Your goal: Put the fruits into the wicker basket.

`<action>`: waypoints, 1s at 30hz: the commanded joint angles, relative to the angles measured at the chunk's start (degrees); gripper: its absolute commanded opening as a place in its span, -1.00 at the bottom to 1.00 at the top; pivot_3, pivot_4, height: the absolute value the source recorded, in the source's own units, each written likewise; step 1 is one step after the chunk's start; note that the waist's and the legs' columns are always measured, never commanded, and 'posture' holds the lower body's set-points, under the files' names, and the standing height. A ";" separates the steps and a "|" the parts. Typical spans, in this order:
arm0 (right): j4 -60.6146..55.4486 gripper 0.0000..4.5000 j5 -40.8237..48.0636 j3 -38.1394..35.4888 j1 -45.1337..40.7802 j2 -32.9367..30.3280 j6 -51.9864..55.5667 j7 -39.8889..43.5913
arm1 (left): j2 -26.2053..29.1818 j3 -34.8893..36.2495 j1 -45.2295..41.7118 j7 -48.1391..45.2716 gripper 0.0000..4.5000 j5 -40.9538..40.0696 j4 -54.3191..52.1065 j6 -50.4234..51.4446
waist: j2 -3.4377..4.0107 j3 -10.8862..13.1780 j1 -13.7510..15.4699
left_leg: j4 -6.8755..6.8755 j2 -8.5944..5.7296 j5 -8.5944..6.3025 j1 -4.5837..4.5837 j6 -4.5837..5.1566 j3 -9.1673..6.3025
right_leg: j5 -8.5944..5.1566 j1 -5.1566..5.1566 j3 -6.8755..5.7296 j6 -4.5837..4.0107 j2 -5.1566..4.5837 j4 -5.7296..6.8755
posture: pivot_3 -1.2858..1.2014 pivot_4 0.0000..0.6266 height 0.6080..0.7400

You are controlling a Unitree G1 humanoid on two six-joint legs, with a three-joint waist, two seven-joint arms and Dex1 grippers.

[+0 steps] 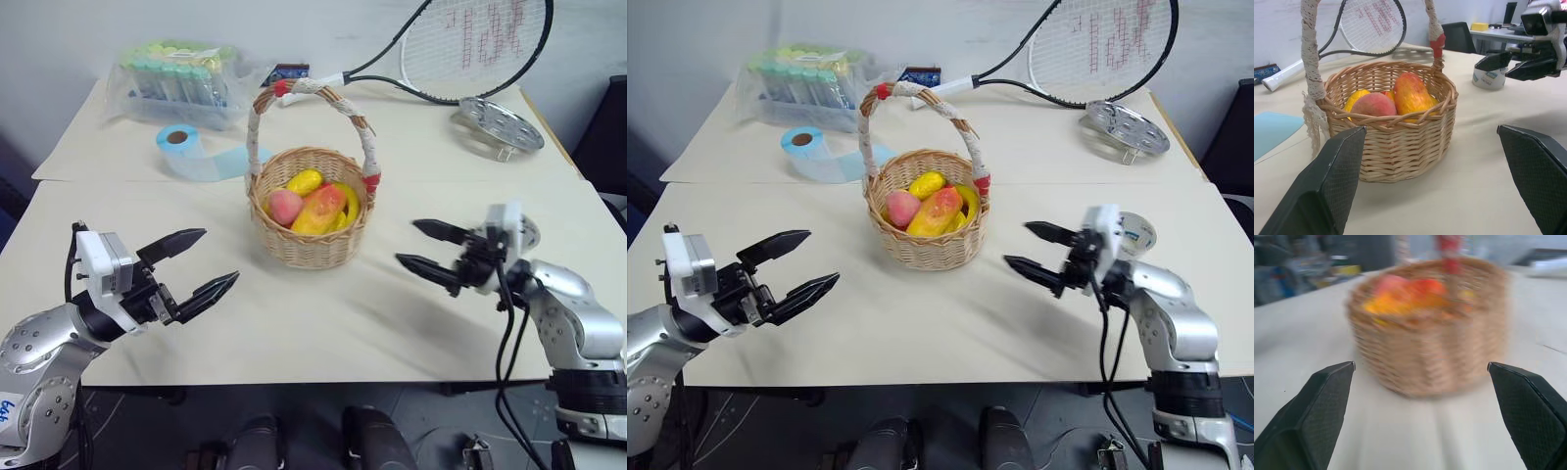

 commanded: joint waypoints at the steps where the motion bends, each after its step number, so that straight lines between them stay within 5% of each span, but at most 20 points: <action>1: 3.83 0.99 -2.55 -1.38 0.05 0.32 -9.01 1.85 | 1.05 1.77 -0.18 -0.62 1.00 -0.43 -0.53 -0.75 | 0.00 0.00 -0.27 | 0.00 -0.02 0.01 0.07 0.01 0.05 | 0.00 0.02 0.06 0.00 -0.06 -0.02 | 0.03 -0.52 1.00; 9: 5.26 0.99 -2.45 5.68 -16.97 8.82 -10.57 1.21 | 2.48 0.96 -0.93 -1.59 1.00 -1.34 -0.59 0.75 | 0.14 0.08 -0.70 | -0.18 0.25 0.09 0.53 -0.28 0.34 | -0.02 0.05 0.44 -0.03 -0.03 0.15 | 0.03 -0.52 1.00; 16: 23.58 0.99 -7.35 10.89 -33.80 16.74 -13.87 1.95 | 1.83 -0.69 -0.62 -0.74 1.00 -1.13 -2.11 1.29 | 0.15 0.09 -0.36 | -0.17 0.24 0.03 0.49 -0.25 0.35 | -0.02 0.05 0.58 -0.06 -0.09 0.20 | 0.03 -0.52 1.00; 21: 31.69 0.47 -9.83 12.34 -38.34 16.98 -15.03 5.60 | 1.67 0.53 1.08 0.35 1.00 -1.44 -3.71 1.37 | 0.15 0.09 -0.42 | -0.17 0.20 -0.05 0.36 -0.16 0.28 | -0.02 0.05 0.68 -0.06 -0.16 0.18 | 0.03 -0.52 1.00; 30: 34.04 -0.92 -9.64 9.55 -39.05 14.63 -16.69 8.27 | 1.78 0.63 1.77 1.08 1.00 -1.42 -4.22 1.18 | 0.15 0.09 -0.65 | -0.14 0.21 -0.08 0.36 -0.16 0.33 | -0.02 0.04 0.69 -0.05 -0.14 0.18 | 0.03 -0.52 1.00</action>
